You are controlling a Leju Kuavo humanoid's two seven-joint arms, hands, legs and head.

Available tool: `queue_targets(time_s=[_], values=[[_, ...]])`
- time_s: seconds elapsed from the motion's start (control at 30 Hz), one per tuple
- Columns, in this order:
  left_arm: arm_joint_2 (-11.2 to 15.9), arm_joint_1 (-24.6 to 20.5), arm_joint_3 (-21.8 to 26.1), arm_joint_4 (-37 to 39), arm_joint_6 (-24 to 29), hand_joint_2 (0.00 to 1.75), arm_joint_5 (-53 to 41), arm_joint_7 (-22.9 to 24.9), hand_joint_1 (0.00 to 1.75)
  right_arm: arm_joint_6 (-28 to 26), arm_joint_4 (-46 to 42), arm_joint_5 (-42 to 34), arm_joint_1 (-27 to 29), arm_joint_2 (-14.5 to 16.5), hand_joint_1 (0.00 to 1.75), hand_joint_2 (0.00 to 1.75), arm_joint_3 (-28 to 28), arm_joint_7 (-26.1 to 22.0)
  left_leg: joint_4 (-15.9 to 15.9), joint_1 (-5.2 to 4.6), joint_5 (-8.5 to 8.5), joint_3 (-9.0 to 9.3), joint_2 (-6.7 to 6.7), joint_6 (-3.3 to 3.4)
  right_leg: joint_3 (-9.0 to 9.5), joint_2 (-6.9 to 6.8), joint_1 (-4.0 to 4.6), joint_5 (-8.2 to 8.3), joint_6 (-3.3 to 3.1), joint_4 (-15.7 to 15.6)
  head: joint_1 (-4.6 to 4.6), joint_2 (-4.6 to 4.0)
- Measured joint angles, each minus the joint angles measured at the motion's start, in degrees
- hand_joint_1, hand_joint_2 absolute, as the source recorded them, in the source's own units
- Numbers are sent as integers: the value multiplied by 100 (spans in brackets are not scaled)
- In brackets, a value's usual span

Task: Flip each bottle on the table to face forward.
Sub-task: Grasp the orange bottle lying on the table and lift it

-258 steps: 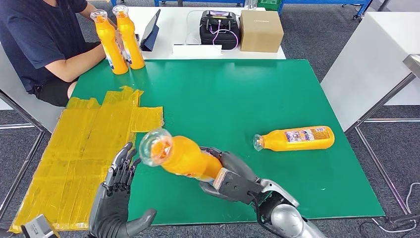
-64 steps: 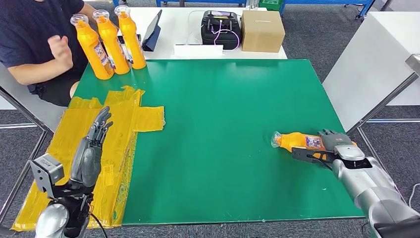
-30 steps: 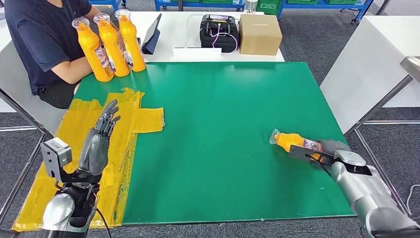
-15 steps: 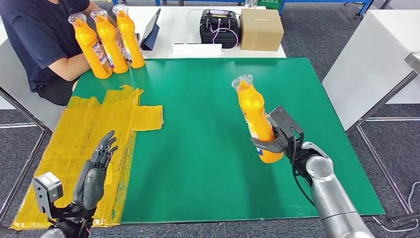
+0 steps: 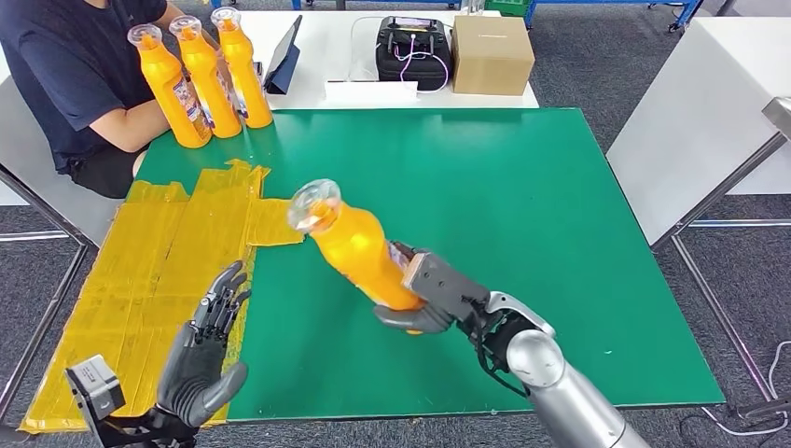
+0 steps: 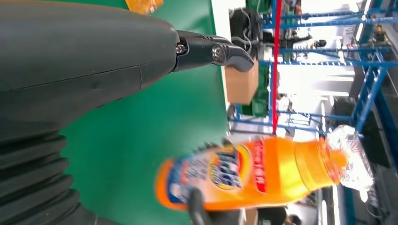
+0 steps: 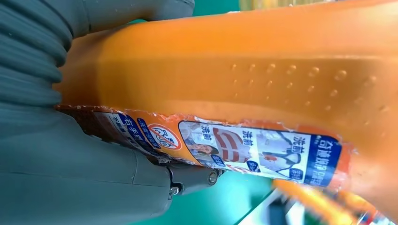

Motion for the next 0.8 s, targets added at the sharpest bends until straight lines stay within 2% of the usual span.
queue_targets(time_s=[0.23,0.53,0.8], values=[[5,27,-355,-122,37,175,13,-47,0,60,-56,96,-17,68,175,175,674,-62,0,0,0,-1,-3,0,0,-1,0,0,0,1,1,0],[16,27,-605,-163,125,175,5,-50,0,171,-69,274,-80,71,175,175,1120,-192,0,0,0,-2,-3,0,-1,-1,0,0,0,0,2,0],[32,23,-844,-158,238,175,86,14,0,400,-188,569,-306,160,175,175,1766,-277,0,0,0,-2,-1,0,-4,0,0,0,0,0,1,0]])
